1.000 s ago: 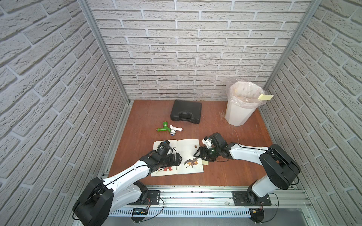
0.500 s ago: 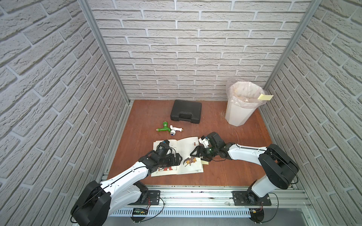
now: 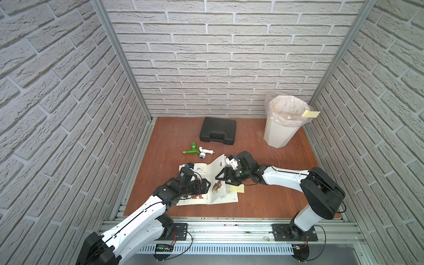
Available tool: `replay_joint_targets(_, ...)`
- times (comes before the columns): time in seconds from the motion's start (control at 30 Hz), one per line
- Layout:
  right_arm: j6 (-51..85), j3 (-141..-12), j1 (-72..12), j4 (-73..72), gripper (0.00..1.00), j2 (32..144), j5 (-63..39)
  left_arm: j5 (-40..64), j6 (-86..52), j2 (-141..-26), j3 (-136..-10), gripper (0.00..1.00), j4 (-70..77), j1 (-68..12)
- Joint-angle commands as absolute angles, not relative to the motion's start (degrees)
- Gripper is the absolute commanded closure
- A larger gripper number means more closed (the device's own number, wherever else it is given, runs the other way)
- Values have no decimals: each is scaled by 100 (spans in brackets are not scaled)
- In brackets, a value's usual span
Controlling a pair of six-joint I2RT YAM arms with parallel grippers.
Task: Peel off the used sticky note
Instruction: Turn the page of the book at the center of the board.
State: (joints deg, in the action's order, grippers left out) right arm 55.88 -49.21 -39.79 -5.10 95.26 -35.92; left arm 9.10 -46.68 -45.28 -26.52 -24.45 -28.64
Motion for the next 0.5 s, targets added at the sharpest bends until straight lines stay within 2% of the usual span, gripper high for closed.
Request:
replay_joint_targets(0.0,5698,-5216,-4153,-802,21,9714,-3742,553,-4447,-4095,-3029,2,-3106,-2678)
replay_joint_targets(0.23,5769,-5952,-4346,-784,21,10316,-3916,184,-4368,-3022,-3525,2,-4006,-2401)
replay_joint_targets(0.47,5802,-7081,-4603,-535,20,11202,-4127,360,-4252,-2541,-3811,2,-4140,-2399)
